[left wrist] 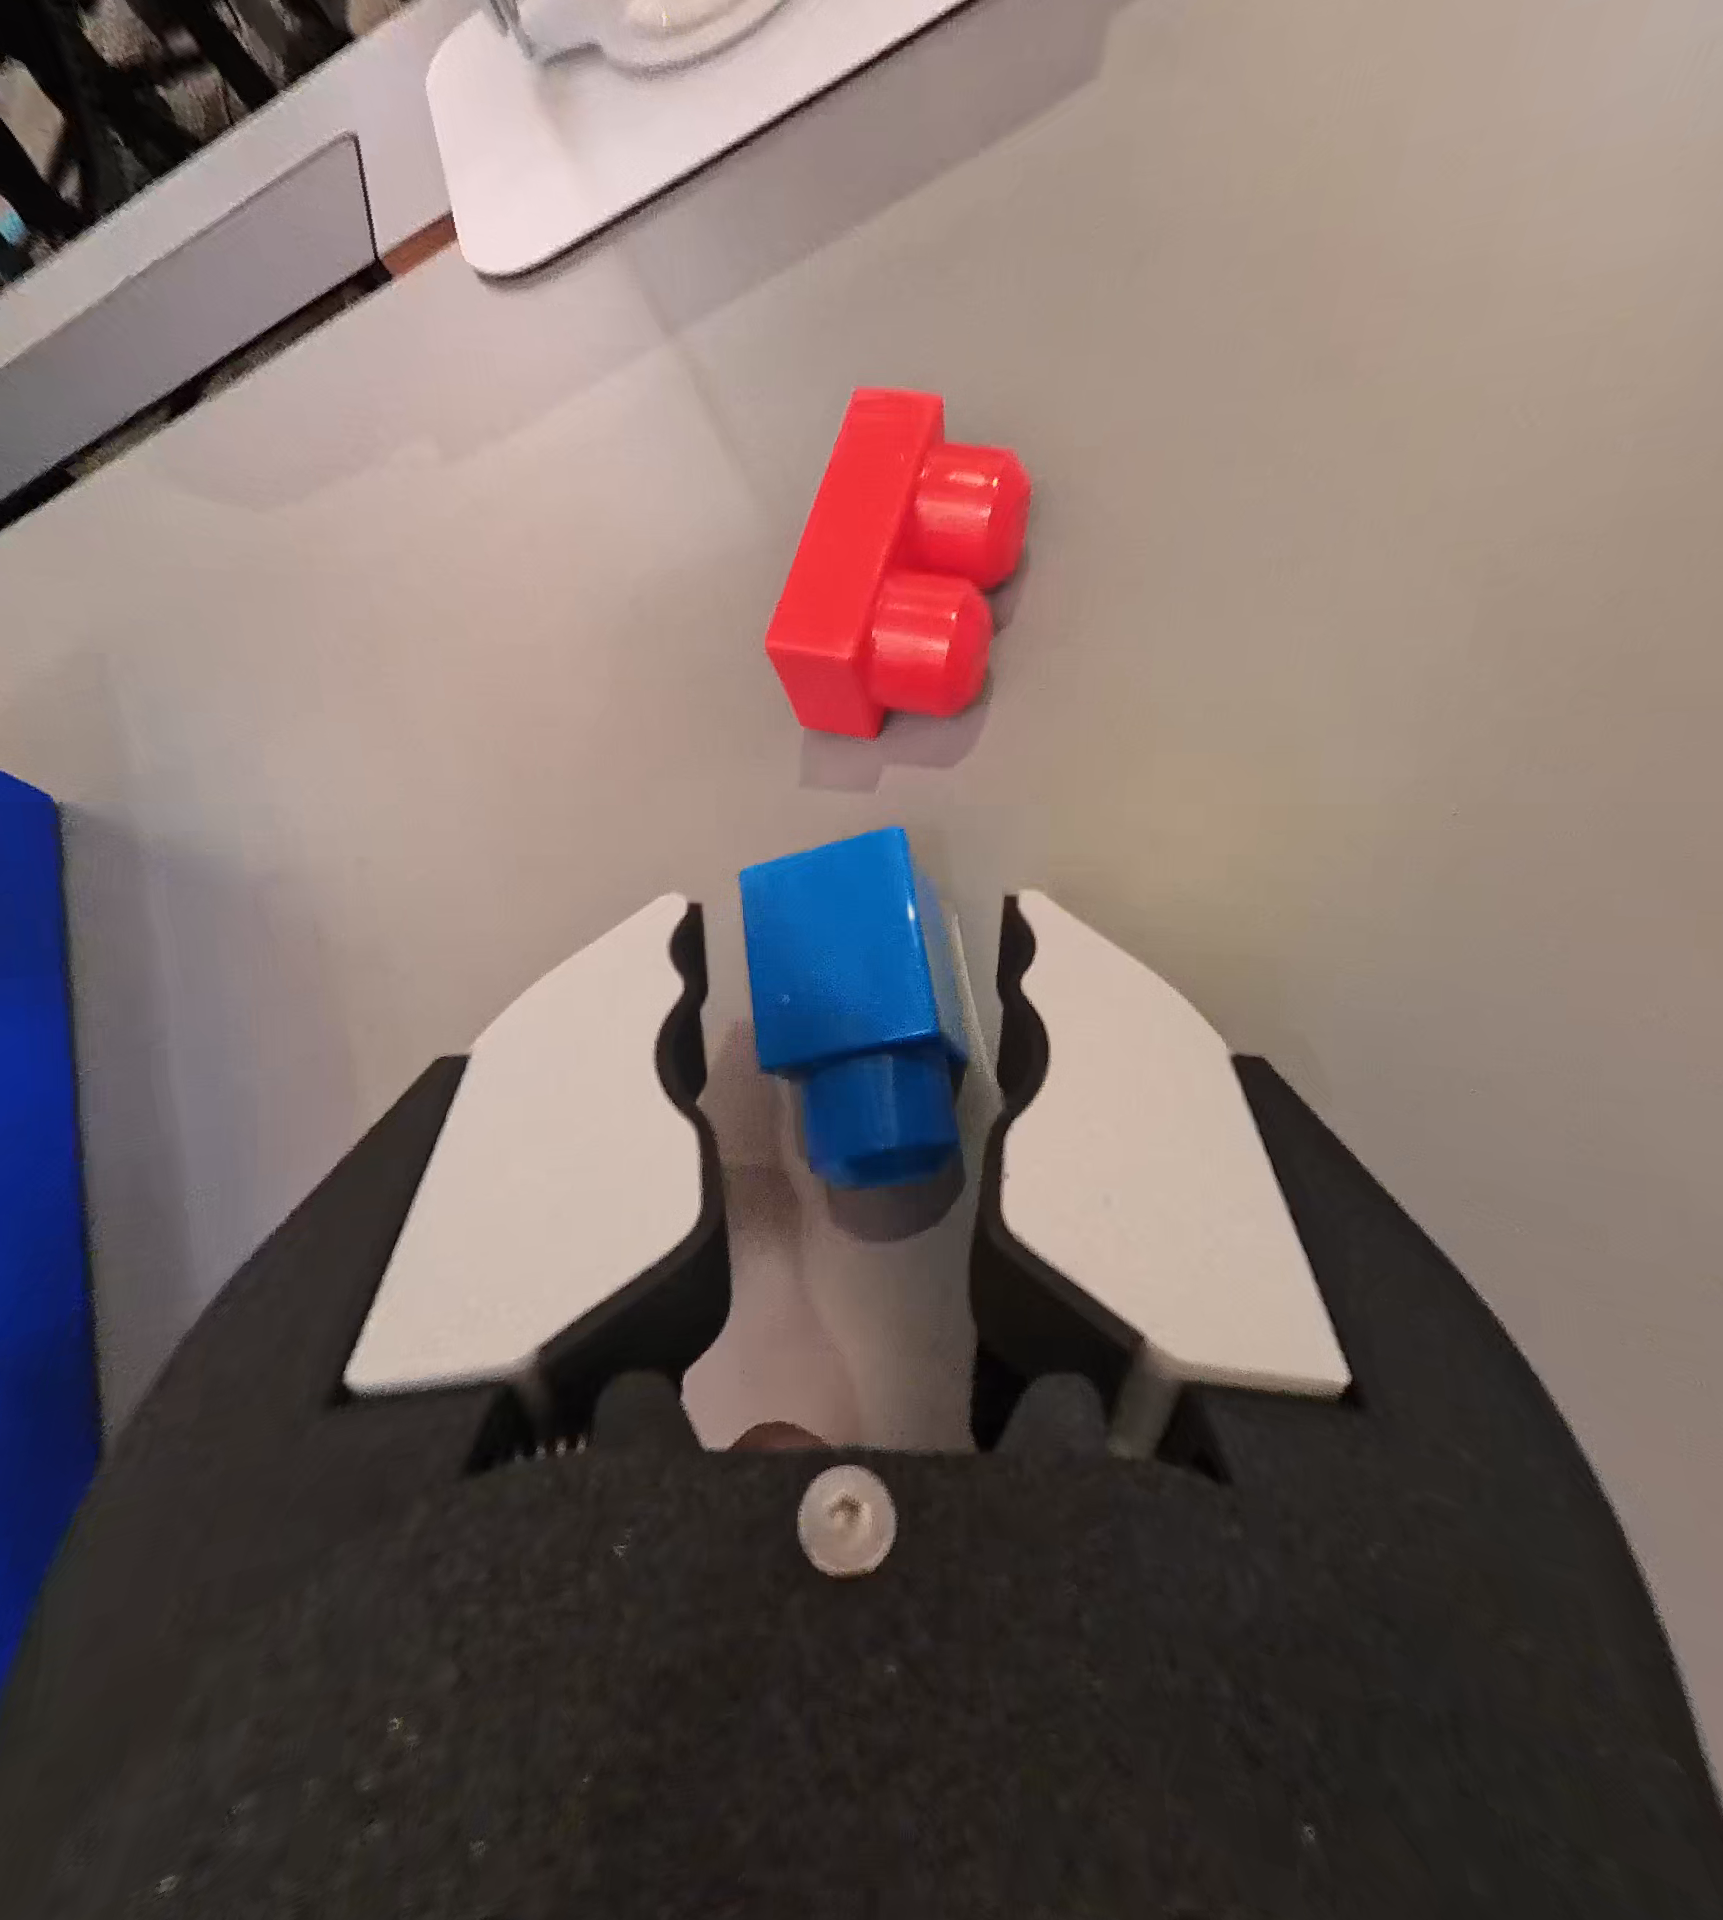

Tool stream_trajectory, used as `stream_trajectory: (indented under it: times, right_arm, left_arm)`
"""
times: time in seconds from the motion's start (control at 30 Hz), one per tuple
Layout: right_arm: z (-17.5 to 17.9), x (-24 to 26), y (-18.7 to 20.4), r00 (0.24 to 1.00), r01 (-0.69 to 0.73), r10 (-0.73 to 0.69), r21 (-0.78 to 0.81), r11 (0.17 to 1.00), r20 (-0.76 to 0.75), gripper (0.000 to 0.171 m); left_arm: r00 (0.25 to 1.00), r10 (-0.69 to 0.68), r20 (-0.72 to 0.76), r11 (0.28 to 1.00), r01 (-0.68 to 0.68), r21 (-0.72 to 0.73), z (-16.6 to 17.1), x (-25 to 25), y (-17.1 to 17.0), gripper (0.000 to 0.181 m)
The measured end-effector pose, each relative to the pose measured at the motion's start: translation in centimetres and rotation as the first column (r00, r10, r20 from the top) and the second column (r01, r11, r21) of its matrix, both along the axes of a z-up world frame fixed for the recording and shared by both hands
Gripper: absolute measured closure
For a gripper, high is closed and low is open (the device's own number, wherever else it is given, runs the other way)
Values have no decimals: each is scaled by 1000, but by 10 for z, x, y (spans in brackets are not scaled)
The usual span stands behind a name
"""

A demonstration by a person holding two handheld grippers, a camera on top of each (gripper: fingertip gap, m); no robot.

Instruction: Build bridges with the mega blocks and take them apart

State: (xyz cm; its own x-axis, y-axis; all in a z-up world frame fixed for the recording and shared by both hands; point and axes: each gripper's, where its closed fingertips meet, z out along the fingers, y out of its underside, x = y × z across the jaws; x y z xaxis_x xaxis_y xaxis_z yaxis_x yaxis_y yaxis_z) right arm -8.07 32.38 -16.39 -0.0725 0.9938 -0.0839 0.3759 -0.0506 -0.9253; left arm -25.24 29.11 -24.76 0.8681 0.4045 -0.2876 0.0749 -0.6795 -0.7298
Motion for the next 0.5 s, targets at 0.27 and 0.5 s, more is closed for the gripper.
stream_trajectory:
  times: [0.27,0.5]
  right_arm:
    - [-2,-1,-2,1000,-7,6,2,1000,9,137]
    - [-2,-1,-2,1000,-6,6,5,1000,10,138]
  left_arm:
    - [999,-3,40,1000,4,-25,-13,3,2,143]
    - [995,-97,23,995,98,-16,-5,17,2,145]
